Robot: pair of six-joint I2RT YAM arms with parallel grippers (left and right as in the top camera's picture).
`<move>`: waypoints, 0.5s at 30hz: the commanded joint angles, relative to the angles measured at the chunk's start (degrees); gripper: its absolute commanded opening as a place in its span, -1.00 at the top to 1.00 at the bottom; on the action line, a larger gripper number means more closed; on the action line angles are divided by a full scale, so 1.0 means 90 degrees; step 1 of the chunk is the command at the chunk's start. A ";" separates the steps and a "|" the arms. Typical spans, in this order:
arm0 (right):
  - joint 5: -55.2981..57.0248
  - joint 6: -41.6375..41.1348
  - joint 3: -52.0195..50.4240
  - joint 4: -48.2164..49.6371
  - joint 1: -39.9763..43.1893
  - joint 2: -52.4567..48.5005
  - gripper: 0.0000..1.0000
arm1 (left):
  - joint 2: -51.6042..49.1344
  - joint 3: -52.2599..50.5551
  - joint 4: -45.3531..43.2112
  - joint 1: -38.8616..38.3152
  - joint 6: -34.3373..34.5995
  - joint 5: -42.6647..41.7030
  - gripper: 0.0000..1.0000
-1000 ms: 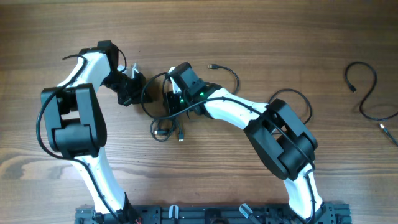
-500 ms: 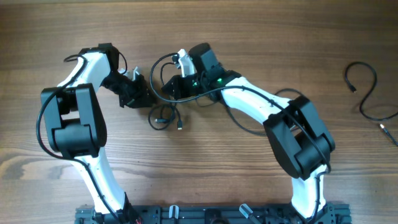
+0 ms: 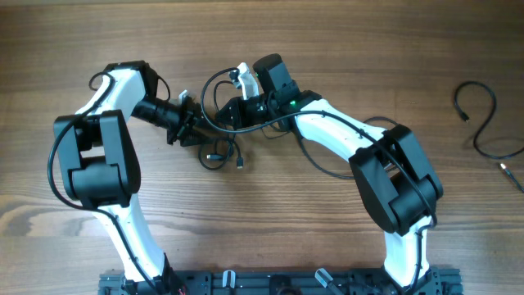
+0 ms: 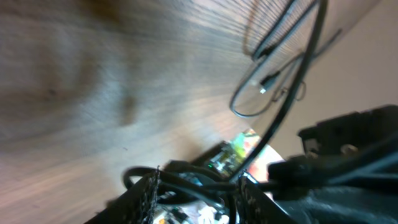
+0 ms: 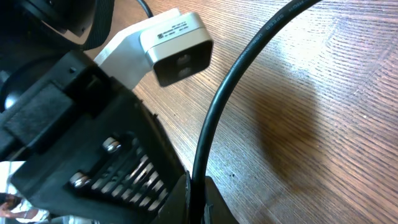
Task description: Untangle cables
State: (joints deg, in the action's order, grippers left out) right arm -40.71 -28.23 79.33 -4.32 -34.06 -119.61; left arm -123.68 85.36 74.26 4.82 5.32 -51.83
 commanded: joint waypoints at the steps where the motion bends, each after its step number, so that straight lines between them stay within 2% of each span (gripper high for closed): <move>1: -0.0129 0.0136 0.0017 0.0044 0.0007 0.0148 0.91 | -0.0046 -0.0007 0.0148 -0.0022 0.0180 -0.0476 0.20; 10: -0.0134 0.0131 0.0017 0.0051 0.0007 0.0148 0.91 | -0.0046 -0.0007 0.0384 -0.0022 0.0177 -0.0452 0.46; 15: -0.0134 0.0117 0.0017 0.0051 0.0007 0.0148 0.91 | -0.0046 -0.0007 0.0372 -0.0022 0.0306 -0.0408 0.77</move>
State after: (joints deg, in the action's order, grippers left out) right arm -40.71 -28.23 79.33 -4.19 -34.06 -119.61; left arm -123.68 85.36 77.62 4.82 6.74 -54.63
